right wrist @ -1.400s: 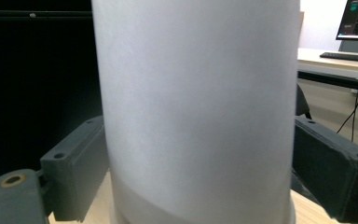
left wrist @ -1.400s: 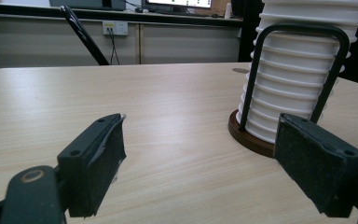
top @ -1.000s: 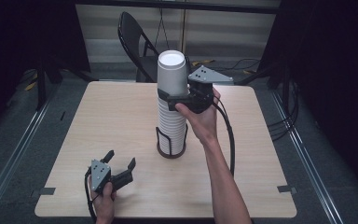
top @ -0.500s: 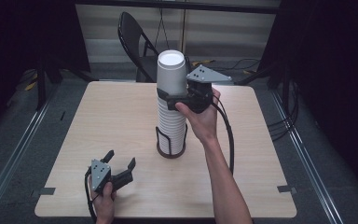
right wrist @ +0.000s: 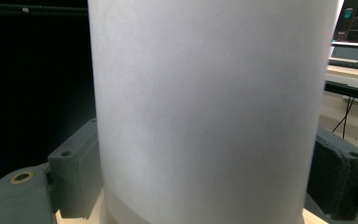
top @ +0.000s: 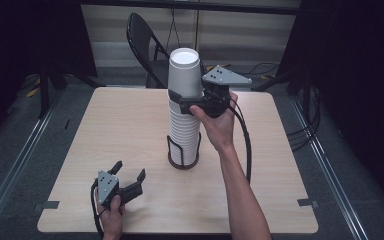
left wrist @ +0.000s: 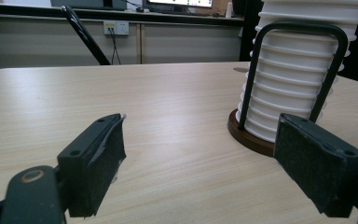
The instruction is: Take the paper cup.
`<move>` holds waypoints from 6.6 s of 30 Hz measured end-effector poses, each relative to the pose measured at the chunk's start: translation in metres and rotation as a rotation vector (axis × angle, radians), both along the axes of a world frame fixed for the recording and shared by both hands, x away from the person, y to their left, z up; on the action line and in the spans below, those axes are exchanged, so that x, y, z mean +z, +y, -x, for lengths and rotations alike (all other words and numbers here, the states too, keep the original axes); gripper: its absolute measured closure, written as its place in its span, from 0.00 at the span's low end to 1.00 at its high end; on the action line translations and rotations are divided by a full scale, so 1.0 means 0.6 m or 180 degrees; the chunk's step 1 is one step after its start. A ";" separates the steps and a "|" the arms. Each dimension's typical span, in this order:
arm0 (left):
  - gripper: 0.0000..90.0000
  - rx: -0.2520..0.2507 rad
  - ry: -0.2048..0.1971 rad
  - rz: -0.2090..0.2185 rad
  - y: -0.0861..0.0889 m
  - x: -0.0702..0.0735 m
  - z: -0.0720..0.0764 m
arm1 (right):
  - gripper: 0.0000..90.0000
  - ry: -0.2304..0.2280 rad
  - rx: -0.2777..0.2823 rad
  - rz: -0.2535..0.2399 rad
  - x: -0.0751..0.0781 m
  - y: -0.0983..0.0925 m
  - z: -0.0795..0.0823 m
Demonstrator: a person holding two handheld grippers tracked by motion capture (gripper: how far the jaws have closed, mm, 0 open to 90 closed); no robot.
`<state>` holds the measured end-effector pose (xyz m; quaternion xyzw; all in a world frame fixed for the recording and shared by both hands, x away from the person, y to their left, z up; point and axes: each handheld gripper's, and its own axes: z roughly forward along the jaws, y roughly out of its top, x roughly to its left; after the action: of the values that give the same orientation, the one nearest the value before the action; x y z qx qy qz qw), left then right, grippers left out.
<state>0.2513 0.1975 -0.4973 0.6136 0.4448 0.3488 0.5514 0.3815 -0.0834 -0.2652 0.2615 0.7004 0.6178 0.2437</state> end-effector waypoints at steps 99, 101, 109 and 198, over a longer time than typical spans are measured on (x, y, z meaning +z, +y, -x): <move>0.22 -0.0131 0.0092 0.0048 0.001 0.002 -0.003 | 0.17 0.0348 -0.0633 -0.0920 0.024 -0.164 0.034; 0.21 -0.0179 0.0068 0.0053 -0.002 0.004 -0.002 | 0.17 0.0425 -0.0684 -0.0908 0.010 -0.166 0.036; 0.18 -0.0408 0.0135 0.0235 -0.005 0.015 -0.004 | 0.17 0.0644 -0.0755 -0.0914 -0.040 -0.174 0.047; 0.80 -0.1158 -0.0429 0.0048 -0.147 0.025 -0.015 | 0.17 0.2812 0.0455 -0.2205 -0.356 -0.041 0.184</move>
<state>0.2601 0.1094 -0.4823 0.6550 0.2912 0.2803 0.6384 0.2709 -0.1082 -0.4786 0.5119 0.5082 0.6584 -0.2151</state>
